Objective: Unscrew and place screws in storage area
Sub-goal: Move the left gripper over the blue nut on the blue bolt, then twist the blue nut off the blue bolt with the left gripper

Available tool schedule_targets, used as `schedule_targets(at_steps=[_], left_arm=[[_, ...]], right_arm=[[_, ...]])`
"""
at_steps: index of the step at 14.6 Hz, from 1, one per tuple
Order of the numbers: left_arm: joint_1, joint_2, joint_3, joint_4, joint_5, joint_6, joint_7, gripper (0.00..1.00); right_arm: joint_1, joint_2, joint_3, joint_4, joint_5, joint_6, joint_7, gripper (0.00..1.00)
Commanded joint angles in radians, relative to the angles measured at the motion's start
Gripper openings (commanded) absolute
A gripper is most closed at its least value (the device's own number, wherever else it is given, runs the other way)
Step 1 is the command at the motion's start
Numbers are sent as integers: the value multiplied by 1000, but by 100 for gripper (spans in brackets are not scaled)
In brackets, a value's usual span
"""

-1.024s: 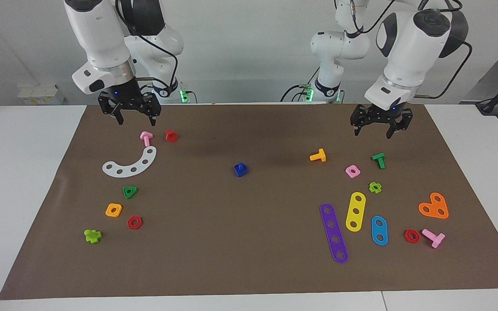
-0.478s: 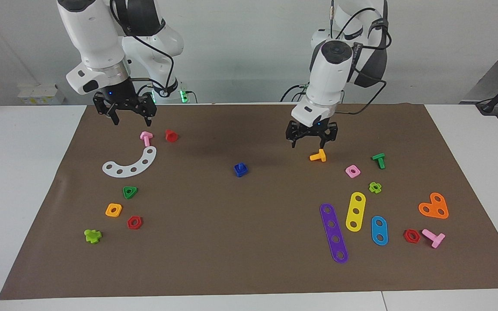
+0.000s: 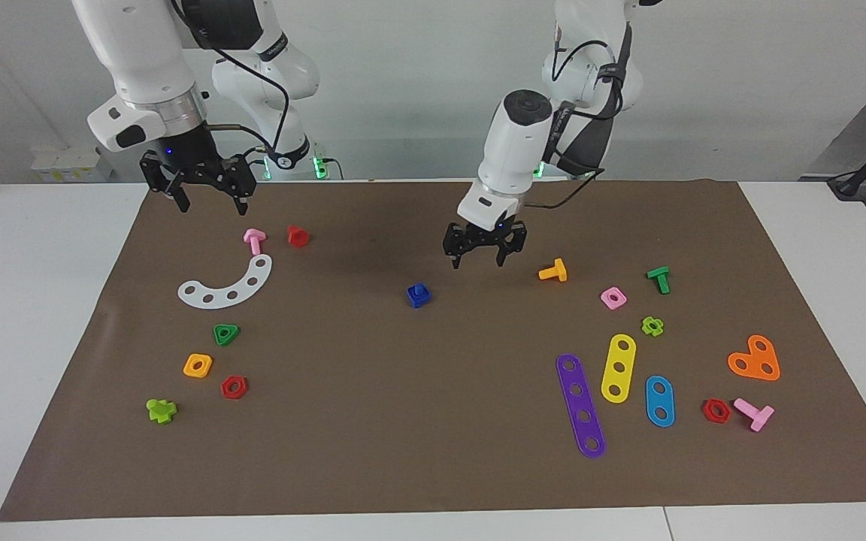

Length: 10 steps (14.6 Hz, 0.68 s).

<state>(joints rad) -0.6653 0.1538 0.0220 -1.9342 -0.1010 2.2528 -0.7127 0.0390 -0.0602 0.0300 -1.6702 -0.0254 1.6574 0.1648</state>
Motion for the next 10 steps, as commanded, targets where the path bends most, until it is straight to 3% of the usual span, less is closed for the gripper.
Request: schedule_targets(at_steps=[1, 4, 7, 10], left_arm=[[-42, 87, 18, 27, -40, 71, -85, 93], [-74, 168, 18, 75, -68, 76, -149, 92], [-105, 179, 18, 67, -81, 77, -191, 92], [-106, 207, 18, 70, -140, 145, -267, 84]], right_arm=[[-28, 36, 7, 59, 16, -45, -47, 99], [-30, 36, 5, 59, 18, -50, -54, 99], [-39, 23, 5, 21, 33, -48, -100, 100], [-41, 20, 5, 13, 35, -48, -103, 100]])
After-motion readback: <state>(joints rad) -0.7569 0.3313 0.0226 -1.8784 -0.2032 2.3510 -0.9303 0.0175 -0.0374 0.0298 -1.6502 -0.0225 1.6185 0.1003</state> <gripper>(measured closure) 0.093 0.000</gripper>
